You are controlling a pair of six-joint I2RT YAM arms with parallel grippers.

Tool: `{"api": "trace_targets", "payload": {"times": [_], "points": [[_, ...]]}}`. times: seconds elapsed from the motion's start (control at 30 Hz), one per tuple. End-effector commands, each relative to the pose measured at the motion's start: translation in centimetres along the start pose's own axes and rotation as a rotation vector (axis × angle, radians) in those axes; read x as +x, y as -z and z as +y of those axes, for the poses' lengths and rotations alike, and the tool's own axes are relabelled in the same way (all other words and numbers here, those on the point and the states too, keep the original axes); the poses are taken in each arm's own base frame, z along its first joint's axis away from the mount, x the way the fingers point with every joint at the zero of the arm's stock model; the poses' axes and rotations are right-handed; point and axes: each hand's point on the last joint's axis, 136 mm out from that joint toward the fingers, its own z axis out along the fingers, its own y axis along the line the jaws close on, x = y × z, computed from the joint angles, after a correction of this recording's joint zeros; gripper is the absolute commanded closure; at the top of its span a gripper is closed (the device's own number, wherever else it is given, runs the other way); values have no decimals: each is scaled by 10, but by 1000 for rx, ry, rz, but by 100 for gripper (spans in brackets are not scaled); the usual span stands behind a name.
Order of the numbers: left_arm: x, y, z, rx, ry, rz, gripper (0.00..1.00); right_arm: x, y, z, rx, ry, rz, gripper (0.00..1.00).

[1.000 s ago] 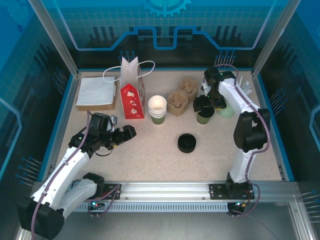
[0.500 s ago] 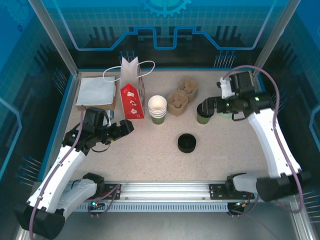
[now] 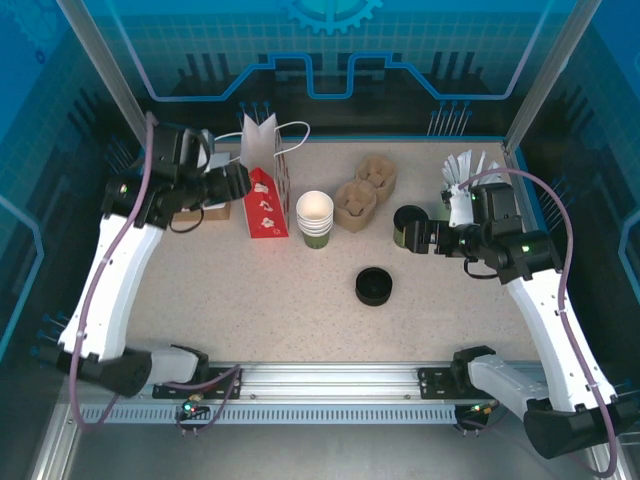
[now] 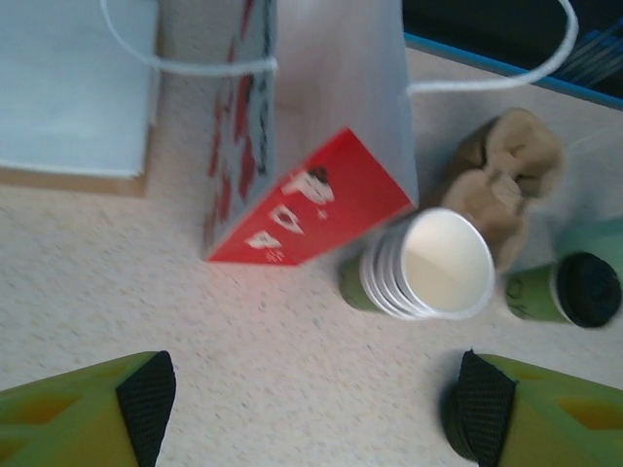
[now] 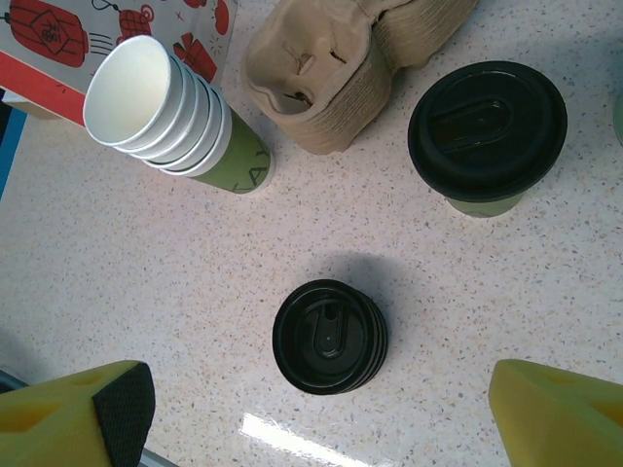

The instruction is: Pack the takeout coffee

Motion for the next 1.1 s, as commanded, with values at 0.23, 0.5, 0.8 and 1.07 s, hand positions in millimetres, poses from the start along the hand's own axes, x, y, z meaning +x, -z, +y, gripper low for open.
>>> {"api": "trace_targets", "payload": {"times": [0.23,0.5,0.8,1.07], "points": [[-51,-60,18,-253,-179,58,24,14,-1,-9,21,-19,-1,9],[-65,-107,16,-285,-211,101,24,16,-6,-11,20,-15,3,9],[-61,-143,21,-304,-218,153,37,10,-6,-10,20,-2,3,8],[-54,-152,25,-315,-214,181,58,4,-5,-8,17,-1,-3,8]]}}
